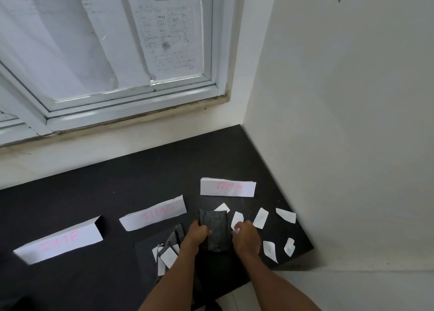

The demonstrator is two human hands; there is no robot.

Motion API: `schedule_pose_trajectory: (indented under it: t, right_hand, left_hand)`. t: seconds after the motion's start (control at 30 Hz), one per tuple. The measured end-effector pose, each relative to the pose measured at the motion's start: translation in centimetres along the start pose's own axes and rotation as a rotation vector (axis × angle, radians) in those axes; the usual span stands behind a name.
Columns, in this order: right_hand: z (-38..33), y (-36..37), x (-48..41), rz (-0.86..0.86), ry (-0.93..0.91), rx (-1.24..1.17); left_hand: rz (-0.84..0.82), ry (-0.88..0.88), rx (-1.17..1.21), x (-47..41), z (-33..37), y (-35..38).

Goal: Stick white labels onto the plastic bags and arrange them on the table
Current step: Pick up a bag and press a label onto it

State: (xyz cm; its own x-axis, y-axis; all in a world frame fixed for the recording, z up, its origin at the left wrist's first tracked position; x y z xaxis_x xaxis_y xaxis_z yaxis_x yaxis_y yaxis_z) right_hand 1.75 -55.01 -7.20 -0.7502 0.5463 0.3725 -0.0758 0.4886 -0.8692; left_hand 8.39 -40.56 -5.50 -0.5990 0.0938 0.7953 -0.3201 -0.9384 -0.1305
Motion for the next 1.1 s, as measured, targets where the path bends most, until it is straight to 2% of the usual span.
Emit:
schedule_pose_trajectory:
  t: [0.17,0.43,0.53,0.63,0.83,1.1]
  right_hand:
    - [0.0,0.2,-0.1,0.099,0.0,0.003]
    - [-1.6,-1.6,1.2,0.395,0.001,-0.26]
    - [-2.9,-2.5,1.9,0.471,-0.112,-0.305]
    - [-4.9,-3.4,3.2,0.51,-0.332,-0.264]
    - [-9.0,-4.1,7.4,0.563,-0.673,-0.107]
    - [-13.8,-3.9,13.2,0.639,-0.826,-0.075]
  left_hand:
    - [-0.002,-0.022,0.023,0.1,0.0,0.0]
    - [-0.022,-0.038,0.129,0.9,0.5,-0.3]
    - [-0.029,-0.086,0.166,1.2,0.4,-0.6]
    - [-0.061,-0.107,0.271,2.1,0.3,-1.3]
    - [-0.026,0.013,0.442,7.1,1.8,-4.6]
    - [-0.013,0.07,0.54,11.9,1.4,-10.7]
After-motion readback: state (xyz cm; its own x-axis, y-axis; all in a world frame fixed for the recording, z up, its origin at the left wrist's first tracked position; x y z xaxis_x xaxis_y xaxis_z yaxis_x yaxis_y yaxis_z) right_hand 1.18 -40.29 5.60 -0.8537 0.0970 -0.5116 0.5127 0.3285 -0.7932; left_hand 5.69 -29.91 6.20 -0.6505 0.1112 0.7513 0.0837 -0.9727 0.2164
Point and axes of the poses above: each hand's wrist, its own x-axis away from the middle knuckle, its own y-axis out of the palm, z = x × y, the point moved 2 cm from there along -x, towards the middle knuckle, and after that the axes turned 1 degree about z, right-handed, at the moved point
